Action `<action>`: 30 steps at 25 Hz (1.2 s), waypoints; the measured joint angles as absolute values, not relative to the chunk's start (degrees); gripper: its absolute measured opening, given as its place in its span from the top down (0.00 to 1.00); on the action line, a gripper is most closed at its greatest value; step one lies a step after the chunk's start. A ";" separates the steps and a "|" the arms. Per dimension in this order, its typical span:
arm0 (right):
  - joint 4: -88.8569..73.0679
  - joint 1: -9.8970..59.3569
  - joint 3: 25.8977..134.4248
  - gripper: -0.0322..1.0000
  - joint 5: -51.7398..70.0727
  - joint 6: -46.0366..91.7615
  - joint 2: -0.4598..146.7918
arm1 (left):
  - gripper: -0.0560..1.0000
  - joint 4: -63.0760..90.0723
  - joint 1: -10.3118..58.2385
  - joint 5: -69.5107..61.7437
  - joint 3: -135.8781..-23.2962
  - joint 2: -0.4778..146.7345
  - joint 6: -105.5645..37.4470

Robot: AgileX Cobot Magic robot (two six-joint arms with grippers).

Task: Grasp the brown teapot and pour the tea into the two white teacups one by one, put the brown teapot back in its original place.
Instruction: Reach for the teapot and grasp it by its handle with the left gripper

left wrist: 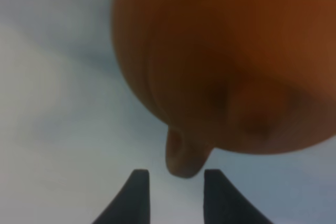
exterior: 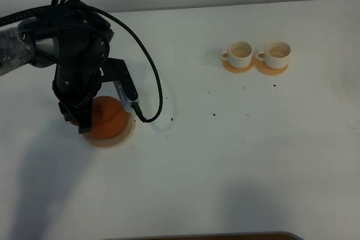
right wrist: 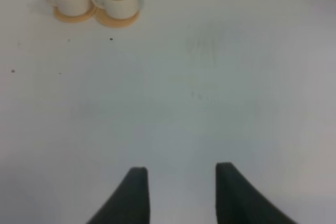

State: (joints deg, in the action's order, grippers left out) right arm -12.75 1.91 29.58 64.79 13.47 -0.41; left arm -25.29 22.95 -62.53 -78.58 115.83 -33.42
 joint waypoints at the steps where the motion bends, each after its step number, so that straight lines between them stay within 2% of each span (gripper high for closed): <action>1: -12.75 1.91 29.58 0.67 64.79 13.47 -0.41 | 0.67 -25.22 22.95 -63.14 -78.58 115.83 -33.68; 11: -12.75 1.91 29.58 0.74 64.79 13.47 -0.41 | 0.67 -23.57 22.95 -62.79 -78.58 115.29 -34.60; 30: -12.75 1.91 29.58 0.74 64.79 13.47 -0.41 | 0.68 -23.78 22.63 -59.95 -78.58 117.63 -35.12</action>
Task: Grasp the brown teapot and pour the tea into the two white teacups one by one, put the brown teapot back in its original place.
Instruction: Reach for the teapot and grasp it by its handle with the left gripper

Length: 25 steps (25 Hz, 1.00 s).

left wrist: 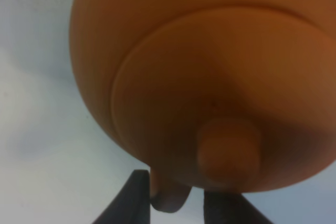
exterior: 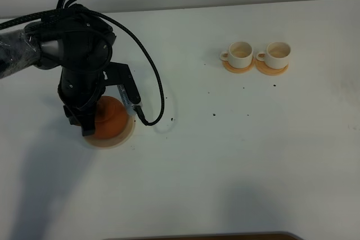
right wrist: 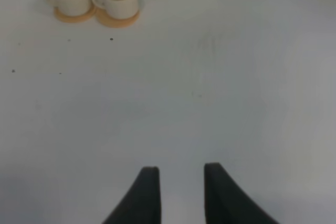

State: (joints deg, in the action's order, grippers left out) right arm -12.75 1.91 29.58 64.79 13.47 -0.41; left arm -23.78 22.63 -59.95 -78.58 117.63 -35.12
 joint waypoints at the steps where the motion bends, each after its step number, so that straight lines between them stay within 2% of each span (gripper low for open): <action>1: -12.75 1.91 29.58 0.74 64.79 13.47 -0.41 | 0.68 -23.67 22.50 -59.83 -78.58 117.63 -35.17; 14: -12.75 1.91 29.58 0.74 64.79 13.47 -0.41 | 0.80 -22.46 21.15 -56.55 -78.58 117.63 -38.71; 25: -12.75 1.91 29.58 0.74 64.79 13.47 -0.41 | 0.81 -20.86 21.10 -54.89 -78.58 117.63 -40.57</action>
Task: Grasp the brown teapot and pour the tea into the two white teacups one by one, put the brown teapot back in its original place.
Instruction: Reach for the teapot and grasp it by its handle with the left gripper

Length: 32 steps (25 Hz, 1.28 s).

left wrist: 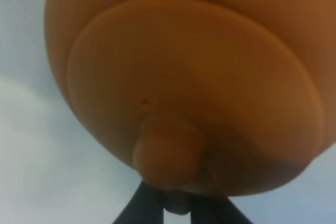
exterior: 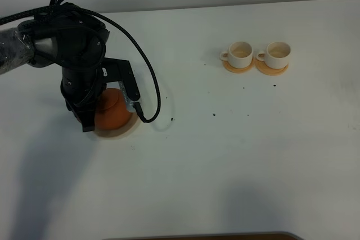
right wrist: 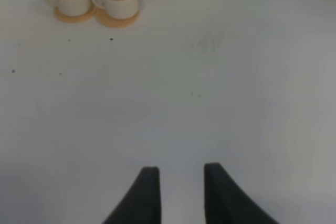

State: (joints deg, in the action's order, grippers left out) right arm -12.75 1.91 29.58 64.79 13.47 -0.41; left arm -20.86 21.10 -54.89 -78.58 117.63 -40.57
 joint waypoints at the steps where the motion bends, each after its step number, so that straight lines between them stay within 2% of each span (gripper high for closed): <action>1: -12.75 1.91 29.58 0.74 64.79 13.47 -0.41 | 0.81 -20.81 21.10 -54.85 -78.58 117.63 -40.62; 32: -12.75 1.91 29.58 0.74 64.79 13.47 -0.41 | 0.81 -18.93 21.15 -54.39 -78.58 115.84 -42.05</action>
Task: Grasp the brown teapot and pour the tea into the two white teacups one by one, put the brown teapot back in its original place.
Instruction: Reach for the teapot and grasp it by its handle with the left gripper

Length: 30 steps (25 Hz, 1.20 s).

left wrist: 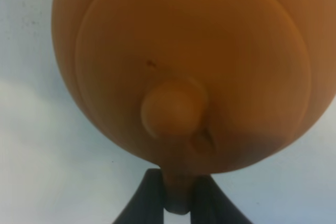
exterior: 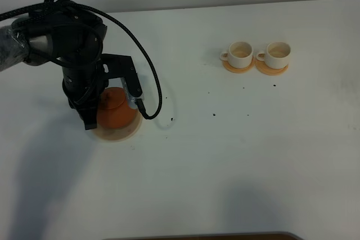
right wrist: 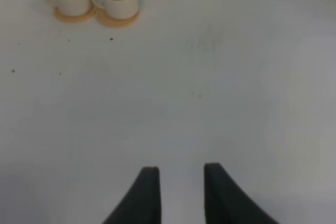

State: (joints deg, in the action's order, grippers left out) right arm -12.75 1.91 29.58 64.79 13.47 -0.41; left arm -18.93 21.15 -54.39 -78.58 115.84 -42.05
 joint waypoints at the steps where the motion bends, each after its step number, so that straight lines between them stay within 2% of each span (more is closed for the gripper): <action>1: -12.75 1.91 29.58 0.74 64.79 13.47 -0.41 | 0.81 -18.93 21.15 -54.39 -78.58 115.84 -42.07; 17: -12.75 1.91 29.58 0.74 64.79 13.47 -0.41 | 0.80 -17.83 21.15 -54.86 -78.58 115.84 -44.35; 25: -12.75 1.91 29.58 0.74 64.79 13.47 -0.41 | 0.67 -15.78 21.15 -54.86 -78.58 115.84 -45.00; 30: -12.75 1.91 29.58 0.74 64.79 13.47 -0.41 | 0.65 -15.65 21.15 -55.38 -78.58 115.84 -44.99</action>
State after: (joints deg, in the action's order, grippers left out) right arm -12.75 1.91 29.58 64.79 13.47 -0.41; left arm -15.65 21.15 -55.38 -78.58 115.84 -44.99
